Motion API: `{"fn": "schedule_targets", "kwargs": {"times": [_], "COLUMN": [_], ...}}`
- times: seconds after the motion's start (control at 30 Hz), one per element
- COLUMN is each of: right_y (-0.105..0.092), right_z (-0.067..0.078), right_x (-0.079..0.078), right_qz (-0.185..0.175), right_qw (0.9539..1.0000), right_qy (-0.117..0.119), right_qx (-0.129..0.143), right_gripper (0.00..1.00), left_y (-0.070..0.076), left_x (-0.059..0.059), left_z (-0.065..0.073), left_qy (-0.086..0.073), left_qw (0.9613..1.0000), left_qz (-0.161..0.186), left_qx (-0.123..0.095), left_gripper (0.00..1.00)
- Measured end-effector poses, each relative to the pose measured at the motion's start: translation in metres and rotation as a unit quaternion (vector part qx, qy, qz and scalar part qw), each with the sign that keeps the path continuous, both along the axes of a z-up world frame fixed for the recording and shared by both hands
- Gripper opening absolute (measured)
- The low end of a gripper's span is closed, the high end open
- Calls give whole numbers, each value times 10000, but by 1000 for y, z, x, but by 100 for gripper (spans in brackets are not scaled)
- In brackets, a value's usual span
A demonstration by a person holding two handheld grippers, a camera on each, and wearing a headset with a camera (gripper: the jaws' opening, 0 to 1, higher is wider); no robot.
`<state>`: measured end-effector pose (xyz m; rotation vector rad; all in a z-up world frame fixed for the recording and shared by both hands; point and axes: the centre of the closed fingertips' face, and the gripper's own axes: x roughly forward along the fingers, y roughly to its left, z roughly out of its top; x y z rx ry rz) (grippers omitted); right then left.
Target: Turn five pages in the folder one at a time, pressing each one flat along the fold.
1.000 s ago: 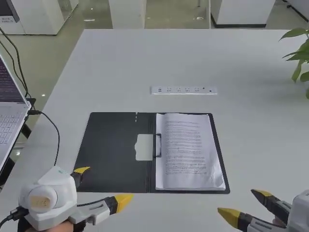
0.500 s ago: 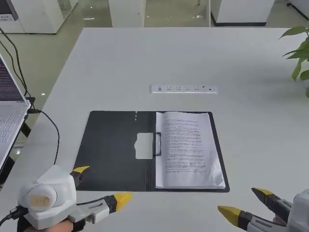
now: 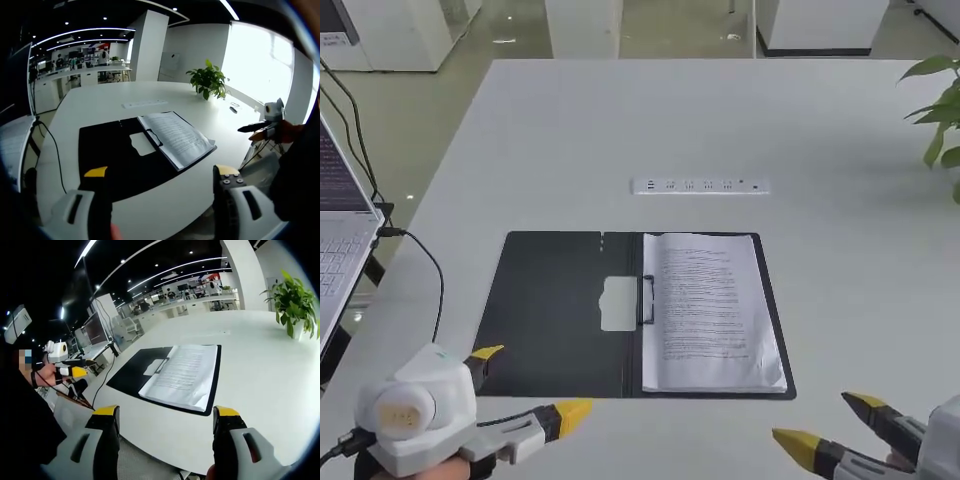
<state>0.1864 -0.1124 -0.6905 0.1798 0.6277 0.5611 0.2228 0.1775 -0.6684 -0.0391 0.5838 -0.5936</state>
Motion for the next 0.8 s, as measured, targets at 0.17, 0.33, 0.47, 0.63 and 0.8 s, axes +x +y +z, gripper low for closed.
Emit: {"fn": "schedule_targets", "kwargs": {"times": [0.17,0.33,0.47,0.63,0.8], "right_y": [2,3,4,4,4], "right_z": [0,1,2,3,4], "right_x": [0,0,-1,-2,-1], "right_qz": [26,65,90,90,84], "right_qw": [10000,10000,10000,10000,9999], "right_qy": [3,-3,-3,-28,-54], "right_qx": [-4,-7,0,18,13], "right_gripper": [76,76,75,75,75], "left_y": [-1,-3,-5,-8,-13], "left_x": [0,0,0,0,4], "left_z": [3,3,4,4,5], "left_qy": [-19,-28,-38,-49,-89], "left_qw": [10000,10000,10000,10000,9999], "left_qz": [20,-16,-15,-49,-121], "left_qx": [-44,-26,-41,-42,-24], "left_gripper": [84,84,84,84,84]}}
